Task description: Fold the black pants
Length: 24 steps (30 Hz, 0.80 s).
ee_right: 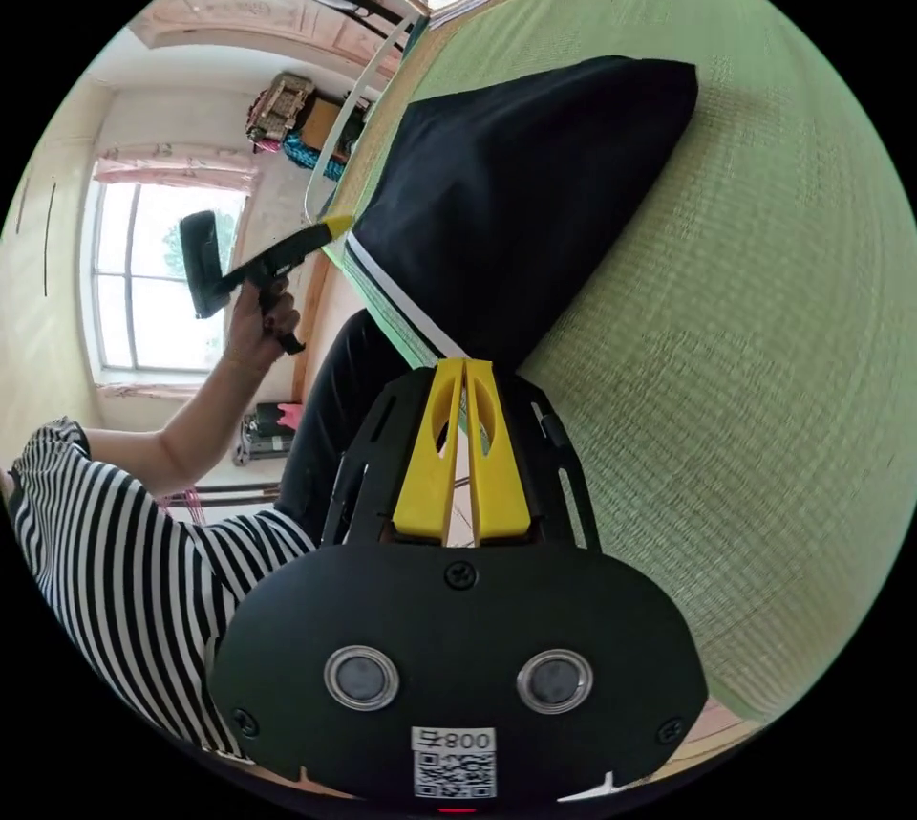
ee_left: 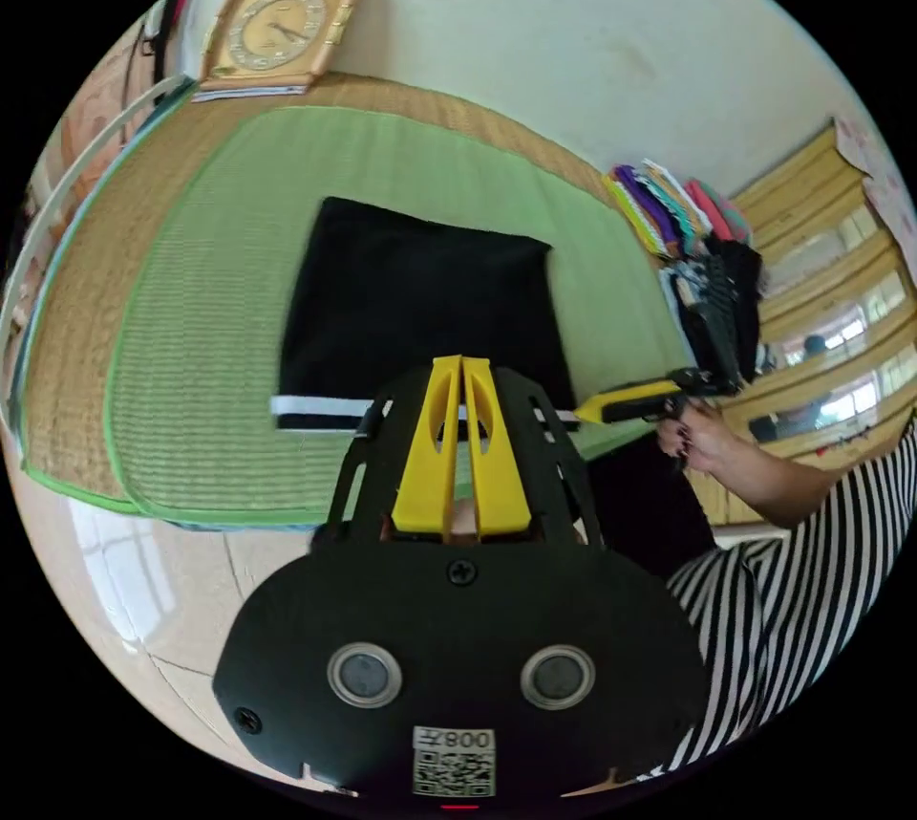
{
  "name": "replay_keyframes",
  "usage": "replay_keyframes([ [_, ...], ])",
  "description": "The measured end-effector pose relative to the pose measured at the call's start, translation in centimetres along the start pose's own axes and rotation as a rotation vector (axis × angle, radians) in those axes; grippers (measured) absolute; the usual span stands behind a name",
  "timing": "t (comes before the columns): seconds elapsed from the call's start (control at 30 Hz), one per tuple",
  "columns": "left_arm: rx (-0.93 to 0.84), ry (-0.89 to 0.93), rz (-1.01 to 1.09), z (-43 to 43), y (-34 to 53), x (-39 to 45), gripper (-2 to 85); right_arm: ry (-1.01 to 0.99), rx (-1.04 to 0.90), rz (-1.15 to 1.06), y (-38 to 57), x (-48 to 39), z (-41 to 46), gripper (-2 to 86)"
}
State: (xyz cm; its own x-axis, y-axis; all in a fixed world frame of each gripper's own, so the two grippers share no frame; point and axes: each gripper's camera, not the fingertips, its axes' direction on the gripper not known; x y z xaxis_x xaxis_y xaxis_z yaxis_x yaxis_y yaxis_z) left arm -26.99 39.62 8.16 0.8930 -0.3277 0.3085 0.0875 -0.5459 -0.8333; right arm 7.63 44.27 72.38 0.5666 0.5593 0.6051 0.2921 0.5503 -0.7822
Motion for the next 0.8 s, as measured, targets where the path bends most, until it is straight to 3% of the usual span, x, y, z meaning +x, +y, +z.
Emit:
replay_keyframes([
  [0.2, -0.195, 0.289, -0.123, 6.3, 2.3, -0.6, 5.9, -0.188, 0.115, 0.142, 2.4, 4.1, -3.0, 1.2],
  [0.6, -0.104, 0.429, -0.344, 6.7, 4.1, -8.2, 2.5, -0.368, 0.144, 0.292, 3.3, 9.4, -4.2, 7.1],
  [0.8, -0.062, 0.479, -0.302, 4.4, 4.6, -10.6, 1.5, -0.435, 0.154, 0.327, 2.7, 10.7, -4.3, 8.7],
])
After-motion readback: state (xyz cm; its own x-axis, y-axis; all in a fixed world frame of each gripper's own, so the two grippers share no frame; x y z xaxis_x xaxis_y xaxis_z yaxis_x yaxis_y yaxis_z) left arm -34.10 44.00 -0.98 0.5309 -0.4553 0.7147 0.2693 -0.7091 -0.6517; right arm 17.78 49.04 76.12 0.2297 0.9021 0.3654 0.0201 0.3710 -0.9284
